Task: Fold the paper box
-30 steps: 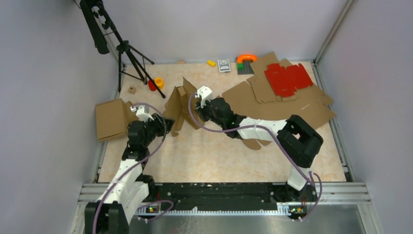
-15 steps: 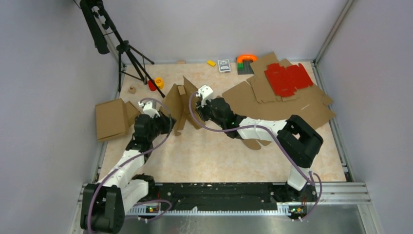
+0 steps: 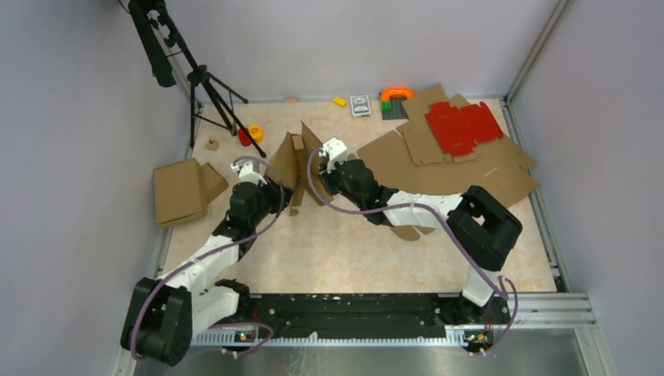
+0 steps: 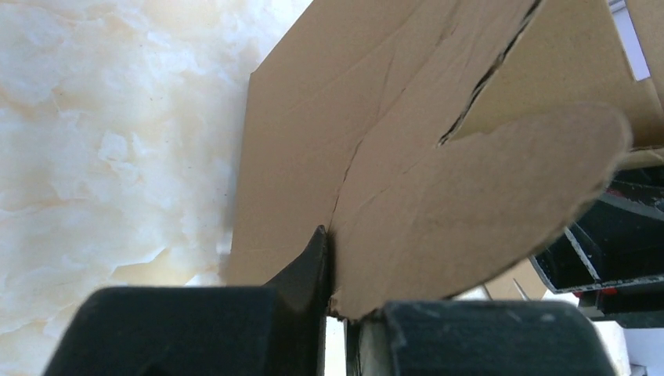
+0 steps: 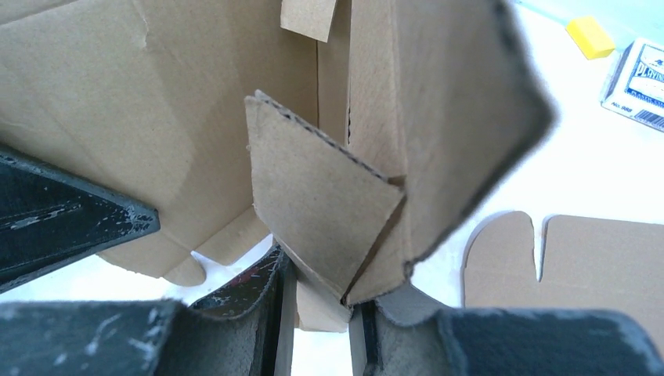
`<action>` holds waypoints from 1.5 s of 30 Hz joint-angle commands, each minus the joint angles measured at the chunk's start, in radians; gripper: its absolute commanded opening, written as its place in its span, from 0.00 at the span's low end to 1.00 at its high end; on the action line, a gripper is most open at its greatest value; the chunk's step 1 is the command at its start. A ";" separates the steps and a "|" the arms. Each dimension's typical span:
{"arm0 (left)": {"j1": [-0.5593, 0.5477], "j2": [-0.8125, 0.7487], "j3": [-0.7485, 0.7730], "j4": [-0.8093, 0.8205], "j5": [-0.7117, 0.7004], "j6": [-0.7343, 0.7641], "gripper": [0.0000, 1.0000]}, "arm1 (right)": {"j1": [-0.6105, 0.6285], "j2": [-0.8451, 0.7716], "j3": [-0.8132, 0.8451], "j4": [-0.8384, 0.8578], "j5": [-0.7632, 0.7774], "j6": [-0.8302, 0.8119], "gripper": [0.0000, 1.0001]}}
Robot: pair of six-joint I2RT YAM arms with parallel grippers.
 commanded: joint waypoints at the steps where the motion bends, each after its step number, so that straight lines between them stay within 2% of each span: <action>1: -0.023 0.059 -0.009 0.126 0.055 -0.150 0.07 | 0.028 -0.040 -0.026 0.036 -0.103 0.070 0.12; 4: -0.024 0.109 -0.010 0.227 0.053 -0.220 0.06 | 0.029 -0.039 -0.033 0.052 -0.138 0.079 0.13; 7: -0.028 0.138 0.023 0.262 0.070 -0.257 0.05 | 0.029 -0.038 -0.030 0.045 -0.155 0.080 0.13; 14: -0.043 0.098 0.074 0.175 0.039 -0.243 0.08 | 0.016 -0.045 -0.060 0.050 -0.098 0.069 0.22; 20: -0.044 0.075 0.082 0.054 0.016 -0.227 0.10 | -0.033 -0.053 -0.090 0.088 -0.186 0.103 0.22; 22: -0.044 0.084 0.067 0.091 0.022 -0.266 0.10 | -0.032 -0.057 -0.093 0.101 -0.252 0.112 0.22; 25: -0.044 0.112 0.074 0.138 0.059 -0.320 0.09 | -0.024 -0.067 -0.101 0.107 -0.266 0.123 0.22; 31: -0.044 0.108 0.089 0.108 0.091 -0.300 0.13 | -0.024 -0.103 -0.111 0.053 -0.241 0.129 0.22; 38: -0.046 0.066 0.101 0.044 0.147 -0.234 0.12 | -0.024 -0.194 -0.113 -0.045 -0.333 0.188 0.24; 45: -0.047 0.005 0.079 -0.008 0.186 -0.174 0.12 | -0.026 -0.255 -0.054 -0.184 -0.410 0.282 0.17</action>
